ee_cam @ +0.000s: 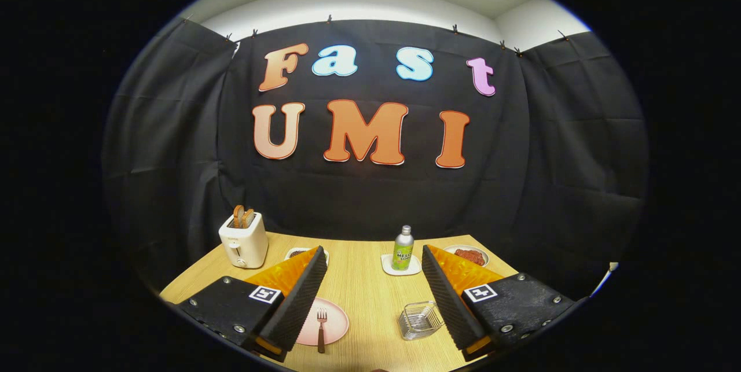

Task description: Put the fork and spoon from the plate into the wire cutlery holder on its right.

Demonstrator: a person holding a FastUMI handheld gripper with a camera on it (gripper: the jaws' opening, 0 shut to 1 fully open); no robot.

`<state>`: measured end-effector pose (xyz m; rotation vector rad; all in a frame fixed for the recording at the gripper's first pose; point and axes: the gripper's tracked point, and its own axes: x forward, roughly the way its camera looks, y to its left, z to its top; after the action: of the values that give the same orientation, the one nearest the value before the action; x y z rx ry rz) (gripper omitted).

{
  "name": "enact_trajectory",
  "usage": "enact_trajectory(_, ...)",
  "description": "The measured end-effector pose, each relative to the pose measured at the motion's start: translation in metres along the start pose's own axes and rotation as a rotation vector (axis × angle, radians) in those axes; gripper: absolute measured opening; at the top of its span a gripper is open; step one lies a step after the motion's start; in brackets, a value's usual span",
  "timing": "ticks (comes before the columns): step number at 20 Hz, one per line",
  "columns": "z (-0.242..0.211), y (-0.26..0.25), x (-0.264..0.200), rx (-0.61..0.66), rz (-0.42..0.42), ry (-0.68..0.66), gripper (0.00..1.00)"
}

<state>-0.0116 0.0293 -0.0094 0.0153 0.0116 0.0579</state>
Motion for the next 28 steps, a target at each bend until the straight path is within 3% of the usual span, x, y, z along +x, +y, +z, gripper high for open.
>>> enact_trajectory(9, -0.047, 0.036, 0.014, -0.017, 0.088, 0.065, 0.99)
enact_trajectory(21, -0.194, 0.085, 0.046, -0.072, 0.195, 0.415, 0.98)
enact_trajectory(24, -0.221, 0.095, 0.048, -0.096, 0.218, 0.482, 0.95)
enact_trajectory(28, -0.255, 0.111, 0.051, -0.107, 0.253, 0.581, 0.82)
